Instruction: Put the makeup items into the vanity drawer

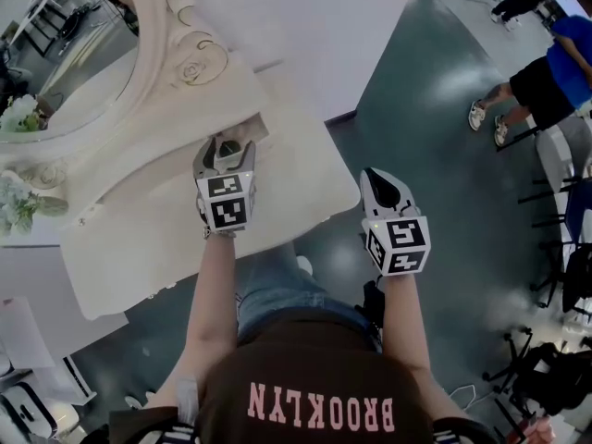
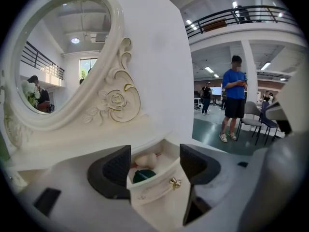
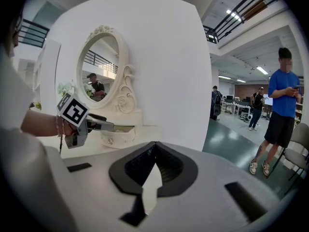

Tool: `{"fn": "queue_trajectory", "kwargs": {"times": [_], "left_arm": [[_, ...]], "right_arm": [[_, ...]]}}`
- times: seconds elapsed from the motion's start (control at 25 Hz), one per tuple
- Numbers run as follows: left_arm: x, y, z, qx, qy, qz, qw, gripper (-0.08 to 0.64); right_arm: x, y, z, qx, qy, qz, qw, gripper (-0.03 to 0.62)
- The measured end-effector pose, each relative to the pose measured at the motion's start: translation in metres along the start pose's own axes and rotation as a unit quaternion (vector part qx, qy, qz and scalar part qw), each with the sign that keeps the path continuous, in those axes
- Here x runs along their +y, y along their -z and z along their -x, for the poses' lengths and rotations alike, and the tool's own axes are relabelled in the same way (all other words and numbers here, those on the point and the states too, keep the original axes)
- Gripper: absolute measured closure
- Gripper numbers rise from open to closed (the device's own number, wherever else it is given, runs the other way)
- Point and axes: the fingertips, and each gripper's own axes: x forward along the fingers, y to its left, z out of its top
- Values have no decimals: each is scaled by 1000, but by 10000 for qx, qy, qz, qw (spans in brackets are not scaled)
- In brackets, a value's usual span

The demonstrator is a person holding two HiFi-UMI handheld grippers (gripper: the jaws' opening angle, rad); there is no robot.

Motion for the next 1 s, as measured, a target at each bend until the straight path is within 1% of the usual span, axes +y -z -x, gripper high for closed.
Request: {"fn": "queue_trajectory", "kwargs": {"times": [0.28, 0.4, 0.52, 0.68, 0.84, 0.92, 1.0], "left_arm": [[24, 15, 41, 5, -403, 170, 9990, 258], [34, 21, 59, 22, -539, 332, 9980, 259], [42, 21, 74, -132, -667, 414, 9968, 259], [59, 30, 94, -205, -845, 535, 9948, 259], [76, 27, 114, -422, -927, 593, 9930, 261], [83, 22, 123, -523, -940, 558, 9926, 269], [92, 16, 133, -617, -967, 550, 9919, 300]], "right_arm": [[23, -5, 3, -181, -394, 49, 9990, 597], [34, -8, 1, -255, -537, 82, 9982, 597], [45, -13, 0, -337, -678, 140, 9970, 597], [64, -16, -2, -401, -862, 221, 9952, 597], [86, -26, -6, -501, -1028, 283, 9930, 597], [97, -33, -7, -553, -1075, 318, 9922, 597], [107, -41, -8, -589, -1114, 342, 9914, 597]]}}
